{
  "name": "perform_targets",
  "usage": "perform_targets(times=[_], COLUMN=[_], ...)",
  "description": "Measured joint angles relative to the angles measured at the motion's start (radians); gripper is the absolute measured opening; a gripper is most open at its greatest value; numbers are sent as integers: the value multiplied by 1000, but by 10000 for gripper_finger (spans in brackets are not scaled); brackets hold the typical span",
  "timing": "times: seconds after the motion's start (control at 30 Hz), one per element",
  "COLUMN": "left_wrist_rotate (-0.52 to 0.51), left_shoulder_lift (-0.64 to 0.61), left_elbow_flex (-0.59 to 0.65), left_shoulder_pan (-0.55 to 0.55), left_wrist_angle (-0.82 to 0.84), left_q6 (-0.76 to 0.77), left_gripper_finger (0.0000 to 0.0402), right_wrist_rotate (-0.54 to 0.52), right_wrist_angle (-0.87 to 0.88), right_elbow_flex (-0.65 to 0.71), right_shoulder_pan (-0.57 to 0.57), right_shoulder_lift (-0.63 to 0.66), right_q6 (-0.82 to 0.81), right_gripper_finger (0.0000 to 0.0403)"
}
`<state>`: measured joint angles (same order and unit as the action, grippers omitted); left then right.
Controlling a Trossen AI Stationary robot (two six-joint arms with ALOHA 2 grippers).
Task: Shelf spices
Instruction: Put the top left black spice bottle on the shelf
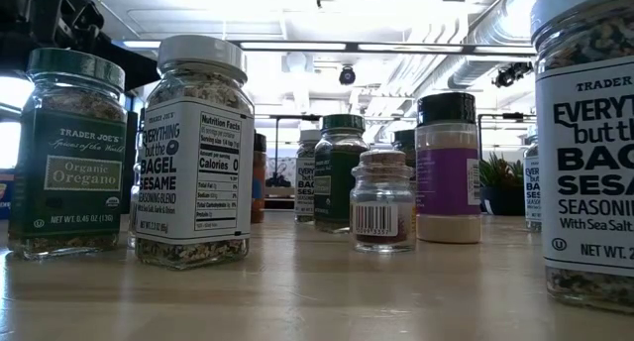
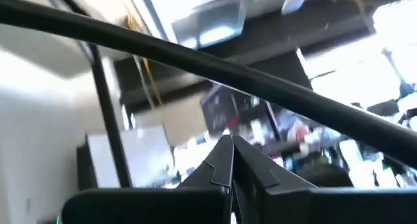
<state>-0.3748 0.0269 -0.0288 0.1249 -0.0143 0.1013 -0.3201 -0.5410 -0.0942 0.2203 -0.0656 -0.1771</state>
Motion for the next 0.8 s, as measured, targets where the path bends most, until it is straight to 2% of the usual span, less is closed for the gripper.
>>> perform_targets(times=[0.1, 0.2, 0.3, 0.4, 0.53, 0.67, 0.8], left_wrist_rotate=[0, 4, 4, 4, 6, 6, -1], left_shoulder_lift=[0, 0, 0, 0, 0, 0, 0], left_elbow_flex=[0, 0, 0, 0, 0, 0, 0], left_shoulder_pan=[0, 0, 0, 0, 0, 0, 0], left_wrist_angle=[-1, -2, -6, -9, -54, -127, -223], left_q6=[0, 0, 0, 1, 56, 177, 349], left_gripper_finger=[65, 65, 65, 65, 65, 65, 65], right_wrist_rotate=[-13, -25, -85, -137, -146, -54, 54], right_wrist_angle=[183, 404, 473, 487, 639, 999, 1343], right_elbow_flex=[-165, -347, -518, -699, -1000, -1355, -1688], right_shoulder_pan=[0, 0, -1, -28, -111, -216, -289], right_shoulder_lift=[-115, -314, -524, -717, -946, -1178, -1404], right_q6=[-36, -137, -230, -253, -336, -457, -416], right_gripper_finger=[0, 0, 0, 0, 0, 0, 0])
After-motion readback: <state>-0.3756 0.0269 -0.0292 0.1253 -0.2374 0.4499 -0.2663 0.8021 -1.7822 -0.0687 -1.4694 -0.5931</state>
